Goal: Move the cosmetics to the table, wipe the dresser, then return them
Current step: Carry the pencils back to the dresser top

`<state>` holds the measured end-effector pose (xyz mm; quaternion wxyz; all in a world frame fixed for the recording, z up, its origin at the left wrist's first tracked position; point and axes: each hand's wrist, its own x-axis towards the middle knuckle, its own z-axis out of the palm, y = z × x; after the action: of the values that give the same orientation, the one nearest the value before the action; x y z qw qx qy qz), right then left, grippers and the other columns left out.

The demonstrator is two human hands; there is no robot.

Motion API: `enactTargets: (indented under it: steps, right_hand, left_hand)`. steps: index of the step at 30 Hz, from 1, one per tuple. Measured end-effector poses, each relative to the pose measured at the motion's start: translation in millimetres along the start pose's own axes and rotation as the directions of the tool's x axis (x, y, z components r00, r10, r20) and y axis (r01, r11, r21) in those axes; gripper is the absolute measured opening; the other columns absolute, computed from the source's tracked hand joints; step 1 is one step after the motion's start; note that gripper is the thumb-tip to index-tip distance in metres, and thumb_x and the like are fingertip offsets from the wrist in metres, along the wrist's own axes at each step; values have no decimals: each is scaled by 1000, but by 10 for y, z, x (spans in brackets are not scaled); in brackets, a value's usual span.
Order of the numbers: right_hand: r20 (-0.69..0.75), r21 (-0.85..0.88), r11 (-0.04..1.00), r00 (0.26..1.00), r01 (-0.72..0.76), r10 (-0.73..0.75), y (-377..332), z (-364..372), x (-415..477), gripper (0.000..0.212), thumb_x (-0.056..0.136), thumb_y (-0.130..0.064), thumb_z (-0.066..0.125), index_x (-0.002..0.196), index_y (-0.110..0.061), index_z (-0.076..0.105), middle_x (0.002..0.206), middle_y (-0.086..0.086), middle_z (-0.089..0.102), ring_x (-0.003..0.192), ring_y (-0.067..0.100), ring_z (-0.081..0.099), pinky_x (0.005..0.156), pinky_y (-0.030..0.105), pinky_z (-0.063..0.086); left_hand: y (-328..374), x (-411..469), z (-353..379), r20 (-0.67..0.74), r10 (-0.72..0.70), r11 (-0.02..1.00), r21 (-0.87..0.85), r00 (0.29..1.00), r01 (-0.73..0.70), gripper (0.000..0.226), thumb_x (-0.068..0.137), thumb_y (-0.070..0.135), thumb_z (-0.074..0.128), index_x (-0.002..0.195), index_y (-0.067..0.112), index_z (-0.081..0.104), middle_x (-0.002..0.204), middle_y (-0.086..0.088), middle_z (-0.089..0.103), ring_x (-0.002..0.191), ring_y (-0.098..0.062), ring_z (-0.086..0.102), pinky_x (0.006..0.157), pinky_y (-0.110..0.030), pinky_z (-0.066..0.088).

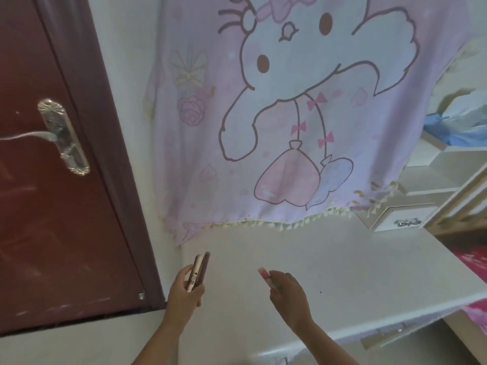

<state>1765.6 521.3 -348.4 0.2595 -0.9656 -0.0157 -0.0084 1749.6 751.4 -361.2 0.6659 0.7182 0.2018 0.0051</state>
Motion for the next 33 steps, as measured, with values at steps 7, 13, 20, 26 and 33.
enactTargets:
  steps: [7, 13, 20, 26, 33]
  right_hand:
    - [0, 30, 995, 996, -92, 92, 303, -4, 416, 11, 89, -14, 53, 92, -21, 61, 75, -6, 56, 73, 11, 49, 55, 13, 33]
    - [72, 71, 997, 997, -11, 6, 173, 142, 1052, 9, 88, -14, 51, 87, -17, 59, 72, -1, 50, 70, 17, 46, 51, 15, 31]
    - [243, 109, 990, 963, 93, -117, 13, 330, 1502, 22, 84, -7, 46, 100, -16, 58, 81, -3, 47, 75, 14, 42, 53, 14, 29]
    - [300, 141, 986, 945, 94, -133, 8, 454, 1636, 26, 87, -10, 47, 109, -18, 58, 83, -4, 47, 75, 12, 44, 56, 16, 32]
    - [321, 155, 986, 941, 61, -108, 80, 483, 1700, 37, 86, -8, 48, 120, -22, 54, 89, -7, 44, 79, 11, 44, 66, 19, 33]
  left_hand:
    - [-96, 311, 276, -10, -104, 994, -21, 994, 104, 43, 79, -13, 55, 111, 15, 46, 68, -14, 50, 44, -21, 40, 33, -16, 33]
    - [-32, 597, 445, -95, -148, 989, 7, 984, 149, 44, 79, -8, 56, 112, 19, 47, 71, -9, 54, 40, -15, 44, 40, -21, 36]
    - [51, 872, 634, -169, -197, 980, -30, 966, 195, 48, 79, -9, 55, 120, 14, 45, 73, -7, 53, 37, -12, 43, 37, -18, 35]
    - [36, 1006, 719, -181, -219, 975, -22, 959, 219, 48, 81, -10, 54, 124, 9, 44, 74, -10, 53, 41, -15, 43, 35, -15, 35]
    - [2, 1300, 754, -184, -229, 966, 80, 956, 247, 49, 83, -5, 54, 127, 10, 41, 88, -11, 54, 49, -18, 44, 37, -14, 38]
